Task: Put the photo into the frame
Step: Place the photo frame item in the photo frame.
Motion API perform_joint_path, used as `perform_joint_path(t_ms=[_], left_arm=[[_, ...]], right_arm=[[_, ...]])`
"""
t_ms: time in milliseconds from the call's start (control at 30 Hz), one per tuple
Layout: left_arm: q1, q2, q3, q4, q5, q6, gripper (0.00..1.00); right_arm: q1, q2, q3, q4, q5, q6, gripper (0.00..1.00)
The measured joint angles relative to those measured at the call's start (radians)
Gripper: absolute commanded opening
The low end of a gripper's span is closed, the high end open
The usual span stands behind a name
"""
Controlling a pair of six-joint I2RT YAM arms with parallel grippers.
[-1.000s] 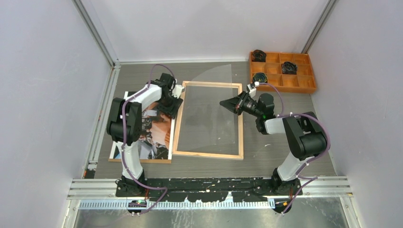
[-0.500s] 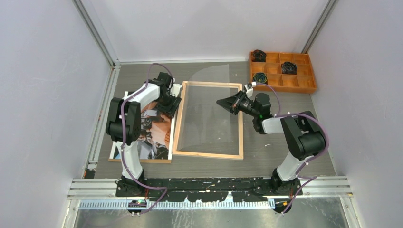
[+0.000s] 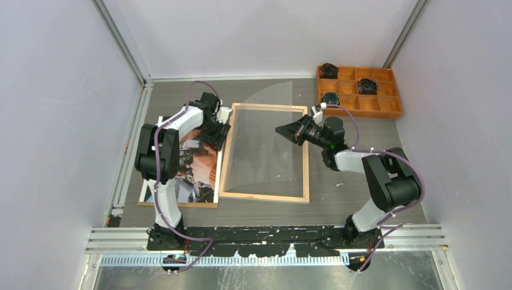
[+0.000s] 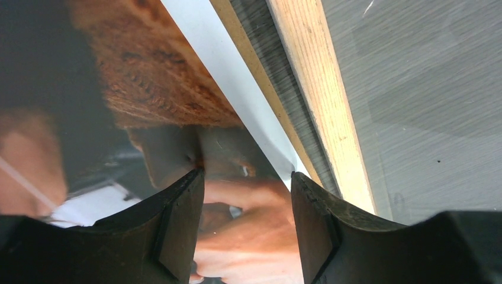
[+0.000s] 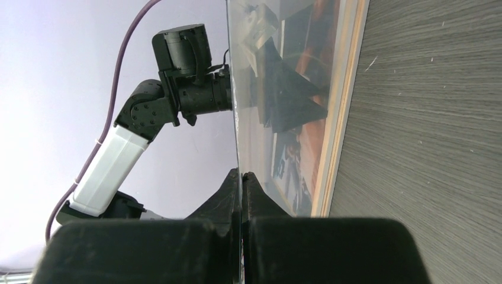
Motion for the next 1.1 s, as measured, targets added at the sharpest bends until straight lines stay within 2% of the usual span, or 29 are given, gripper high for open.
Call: perform_joint_path(t_ms=[167, 333, 500, 767, 900, 1100], left_arm=[[0.000, 0.000, 0.000, 0.000, 0.002, 0.000, 0.57], [0.000, 0.000, 0.000, 0.000, 0.003, 0.000, 0.57], [0.000, 0.000, 0.000, 0.000, 0.003, 0.000, 0.57], [0.000, 0.000, 0.000, 0.000, 0.003, 0.000, 0.57], [0.000, 0.000, -0.001, 0.000, 0.003, 0.000, 0.57], [0.000, 0.000, -0.002, 0.001, 0.003, 0.000, 0.57]], right_arm=[[0.000, -0.035, 0.004, -0.103, 0.018, -0.070, 0.02], [-0.006, -0.105, 0.022, -0.314, 0.063, -0.207, 0.13], [-0.008, -0.140, 0.073, -0.506, 0.090, -0.341, 0.19], [-0.008, -0.133, 0.090, -0.626, 0.101, -0.424, 0.23], [-0.008, -0.116, 0.112, -0.654, 0.103, -0.444, 0.39], [-0.008, -0.094, 0.138, -0.716, 0.129, -0.480, 0.55]])
